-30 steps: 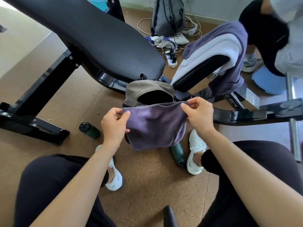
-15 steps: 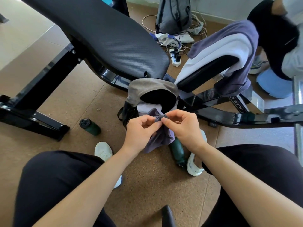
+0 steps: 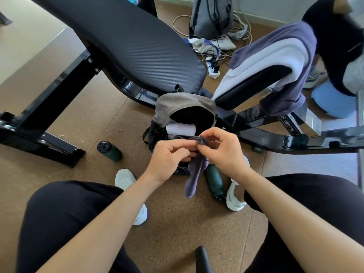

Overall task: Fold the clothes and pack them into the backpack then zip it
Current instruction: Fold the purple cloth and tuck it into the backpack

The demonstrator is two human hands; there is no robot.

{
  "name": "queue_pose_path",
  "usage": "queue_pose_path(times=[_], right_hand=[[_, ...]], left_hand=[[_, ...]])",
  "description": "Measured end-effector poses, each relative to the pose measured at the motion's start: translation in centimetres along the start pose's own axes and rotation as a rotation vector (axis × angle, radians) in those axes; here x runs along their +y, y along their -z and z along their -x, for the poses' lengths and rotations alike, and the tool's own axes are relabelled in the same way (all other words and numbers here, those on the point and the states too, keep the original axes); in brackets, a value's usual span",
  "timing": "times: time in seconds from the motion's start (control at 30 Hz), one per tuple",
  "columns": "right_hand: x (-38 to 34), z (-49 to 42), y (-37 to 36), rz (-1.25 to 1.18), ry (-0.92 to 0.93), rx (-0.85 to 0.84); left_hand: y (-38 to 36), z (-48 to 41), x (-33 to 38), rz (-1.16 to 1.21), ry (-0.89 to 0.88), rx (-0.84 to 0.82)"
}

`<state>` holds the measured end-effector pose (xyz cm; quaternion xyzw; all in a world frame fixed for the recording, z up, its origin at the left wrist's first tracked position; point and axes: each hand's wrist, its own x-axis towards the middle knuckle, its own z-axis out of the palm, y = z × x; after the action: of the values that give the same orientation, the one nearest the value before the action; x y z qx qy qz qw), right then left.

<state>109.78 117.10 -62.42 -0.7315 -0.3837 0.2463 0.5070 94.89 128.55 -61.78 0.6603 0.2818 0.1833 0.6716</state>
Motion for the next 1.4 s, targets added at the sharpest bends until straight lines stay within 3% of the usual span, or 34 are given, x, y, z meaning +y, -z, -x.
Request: queue_pose_path(times=[0.1, 0.17, 0.27, 0.4, 0.53, 0.67, 0.8, 0.93, 1.07, 1.2, 1.33, 1.4], right_hand=[[-0.2, -0.3, 0.6, -0.094, -0.041, -0.001], [-0.3, -0.4, 1.1, -0.137, -0.052, -0.028], [-0.3, -0.6, 1.6, -0.149, -0.039, -0.055], [-0.5, -0.8, 2.5, -0.163, -0.031, -0.101], [-0.1, -1.3, 3.4, -0.148, -0.077, -0.08], [0.6, -1.9, 4.1, -0.075, -0.115, -0.012], [1.3, -2.1, 3.7, 0.114, -0.103, -0.013], [0.7, -2.0, 3.4, 0.02, -0.003, 0.069], [1.4, -2.3, 3.1, 0.1, -0.045, -0.015], [1.3, -2.5, 3.0, 0.011, -0.042, -0.018], [0.8, -2.3, 2.8, -0.054, -0.054, -0.066], [0.4, -2.2, 2.5, -0.06, -0.04, -0.112]], left_hand=[[1.7, -0.7, -0.7, -0.349, -0.131, 0.159], [3.0, -1.6, -1.9, -0.49, -0.089, 0.194], [4.1, -2.6, -3.5, -0.507, 0.082, -0.017], [3.4, -2.7, -4.1, -0.435, 0.07, -0.16], [3.7, -3.1, -3.7, -0.539, -0.097, -0.05], [3.8, -3.1, -2.1, -0.384, -0.187, 0.191], [3.5, -2.8, -1.6, -0.364, -0.186, 0.166], [3.7, -2.8, -1.0, -0.288, -0.216, 0.201], [4.2, -3.1, -1.9, -0.408, -0.135, 0.163], [4.3, -3.2, -1.7, -0.384, -0.107, 0.194], [4.9, -3.1, -1.6, -0.465, -0.057, 0.124], [4.6, -2.8, -1.4, -0.527, -0.049, 0.006]])
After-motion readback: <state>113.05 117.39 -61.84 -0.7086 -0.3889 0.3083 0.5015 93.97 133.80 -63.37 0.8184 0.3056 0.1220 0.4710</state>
